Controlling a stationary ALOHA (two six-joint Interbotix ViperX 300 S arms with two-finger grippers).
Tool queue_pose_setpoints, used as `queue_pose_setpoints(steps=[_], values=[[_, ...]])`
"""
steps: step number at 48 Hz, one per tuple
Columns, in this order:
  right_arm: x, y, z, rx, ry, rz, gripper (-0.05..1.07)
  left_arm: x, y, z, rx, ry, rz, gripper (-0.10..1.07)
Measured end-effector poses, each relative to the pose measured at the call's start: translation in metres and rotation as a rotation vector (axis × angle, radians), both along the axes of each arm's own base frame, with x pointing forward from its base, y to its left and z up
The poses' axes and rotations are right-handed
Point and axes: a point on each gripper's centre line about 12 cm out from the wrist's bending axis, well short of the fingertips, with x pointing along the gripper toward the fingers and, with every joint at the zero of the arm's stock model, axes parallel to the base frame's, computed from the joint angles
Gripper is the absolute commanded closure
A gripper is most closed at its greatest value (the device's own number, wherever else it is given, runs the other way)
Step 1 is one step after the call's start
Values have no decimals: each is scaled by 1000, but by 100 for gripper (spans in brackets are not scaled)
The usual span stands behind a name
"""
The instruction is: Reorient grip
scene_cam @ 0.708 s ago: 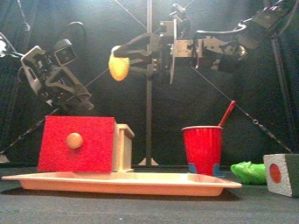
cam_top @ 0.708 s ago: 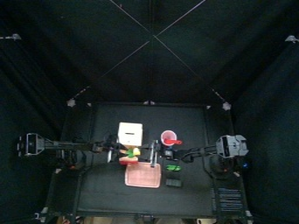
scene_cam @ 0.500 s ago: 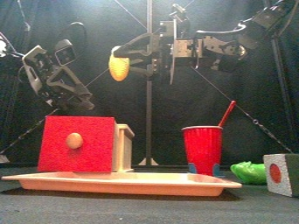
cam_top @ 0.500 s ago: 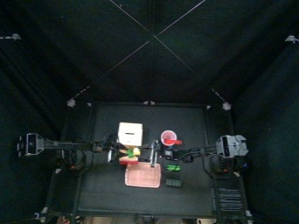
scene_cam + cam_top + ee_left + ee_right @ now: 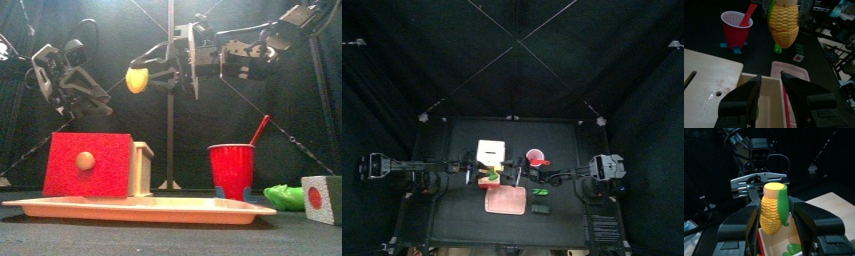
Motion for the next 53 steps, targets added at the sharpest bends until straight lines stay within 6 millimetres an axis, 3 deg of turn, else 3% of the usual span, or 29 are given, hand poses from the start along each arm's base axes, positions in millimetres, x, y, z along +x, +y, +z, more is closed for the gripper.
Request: queue_pose_setpoints(steps=[19, 40, 45, 53], values=[[15, -24, -23, 261, 1, -224, 43, 4, 13, 2, -15, 43, 112, 20], [22, -18, -10, 258, -64, -227, 43, 16, 10, 26, 58, 47, 156, 18], [22, -18, -9, 249, -73, -229, 43, 12, 13, 33, 64, 21, 184, 13], [22, -17, -8, 237, -78, -228, 43, 5, 16, 31, 66, 23, 217, -3]])
